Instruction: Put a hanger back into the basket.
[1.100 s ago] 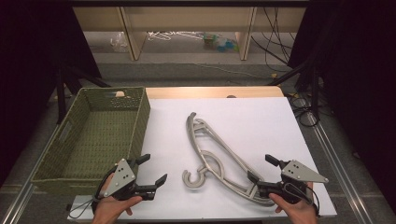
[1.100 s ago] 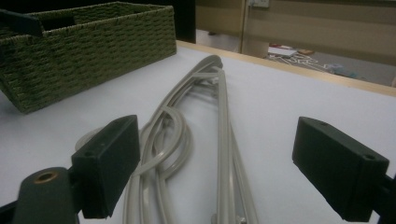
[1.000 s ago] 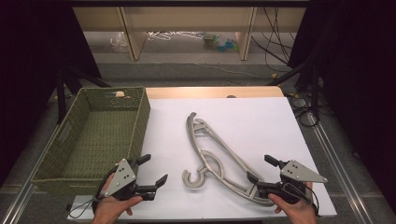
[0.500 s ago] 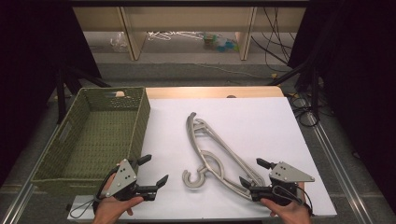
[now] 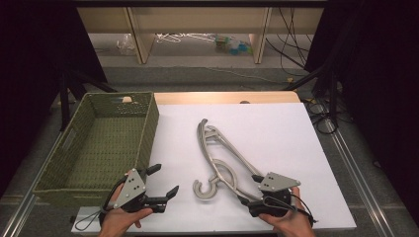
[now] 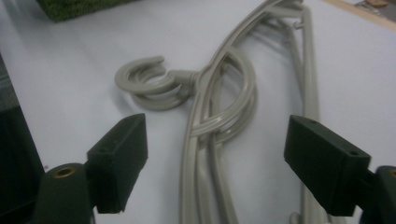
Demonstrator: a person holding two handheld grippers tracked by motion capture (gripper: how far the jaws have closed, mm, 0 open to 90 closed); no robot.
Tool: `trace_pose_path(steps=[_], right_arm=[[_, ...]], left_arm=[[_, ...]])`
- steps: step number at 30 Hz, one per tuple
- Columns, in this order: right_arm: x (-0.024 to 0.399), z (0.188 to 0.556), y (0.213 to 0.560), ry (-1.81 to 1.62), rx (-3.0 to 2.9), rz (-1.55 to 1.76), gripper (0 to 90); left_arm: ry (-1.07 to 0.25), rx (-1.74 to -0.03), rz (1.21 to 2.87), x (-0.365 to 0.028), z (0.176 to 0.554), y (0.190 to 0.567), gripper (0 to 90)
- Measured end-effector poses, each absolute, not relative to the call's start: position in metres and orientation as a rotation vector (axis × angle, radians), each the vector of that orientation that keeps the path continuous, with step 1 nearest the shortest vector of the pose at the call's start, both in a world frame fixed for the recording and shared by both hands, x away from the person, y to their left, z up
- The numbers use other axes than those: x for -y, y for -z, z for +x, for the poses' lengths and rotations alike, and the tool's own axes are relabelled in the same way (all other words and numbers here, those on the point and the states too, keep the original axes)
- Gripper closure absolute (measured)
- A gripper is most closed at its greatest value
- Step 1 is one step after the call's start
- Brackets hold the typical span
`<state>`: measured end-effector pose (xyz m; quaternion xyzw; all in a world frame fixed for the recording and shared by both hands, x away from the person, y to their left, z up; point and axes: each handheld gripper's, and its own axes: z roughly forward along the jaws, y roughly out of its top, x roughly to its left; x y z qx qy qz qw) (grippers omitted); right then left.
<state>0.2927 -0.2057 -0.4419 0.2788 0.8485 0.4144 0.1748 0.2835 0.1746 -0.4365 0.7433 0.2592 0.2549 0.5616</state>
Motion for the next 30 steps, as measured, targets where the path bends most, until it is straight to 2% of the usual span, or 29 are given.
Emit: trace_pose_path(steps=[2,4,5,6,17,19,20,21,27,28,30], right_arm=[[0.199,0.294,0.446,-1.125,-2.456,0.787,27.9],[0.194,0.296,0.45,-1.061,-2.514,0.778,35.9],[0.194,0.296,0.45,-1.061,-2.514,0.778,35.9],[0.189,0.298,0.454,-1.005,-2.556,0.788,40.6],[0.174,0.309,0.466,-0.842,-2.63,0.759,51.1],[0.171,0.312,0.467,-0.809,-2.639,0.75,54.4],[0.169,0.314,0.467,-0.781,-2.629,0.736,60.5],[0.169,0.314,0.467,-0.774,-2.638,0.76,62.7],[0.169,0.317,0.465,-0.752,-2.639,0.763,68.9],[0.17,0.317,0.463,-0.755,-2.638,0.774,75.8],[0.171,0.318,0.461,-0.78,-2.635,0.762,78.7]], left_arm=[[-0.599,-0.609,1.756,-0.174,0.283,0.437,16.0],[-0.598,-0.609,1.755,-0.174,0.283,0.436,16.1],[-0.598,-0.609,1.755,-0.174,0.283,0.436,16.1],[-0.596,-0.607,1.758,-0.174,0.283,0.437,16.1],[-0.593,-0.607,1.769,-0.173,0.283,0.437,16.2],[-0.592,-0.605,1.769,-0.173,0.283,0.437,16.2],[-0.593,-0.603,1.77,-0.173,0.283,0.437,16.2],[-0.589,-0.608,1.77,-0.172,0.283,0.437,16.2],[-0.592,-0.603,1.779,-0.171,0.283,0.438,16.3],[-0.589,-0.604,1.781,-0.171,0.283,0.438,16.3],[-0.588,-0.603,1.79,-0.171,0.284,0.438,16.3]])
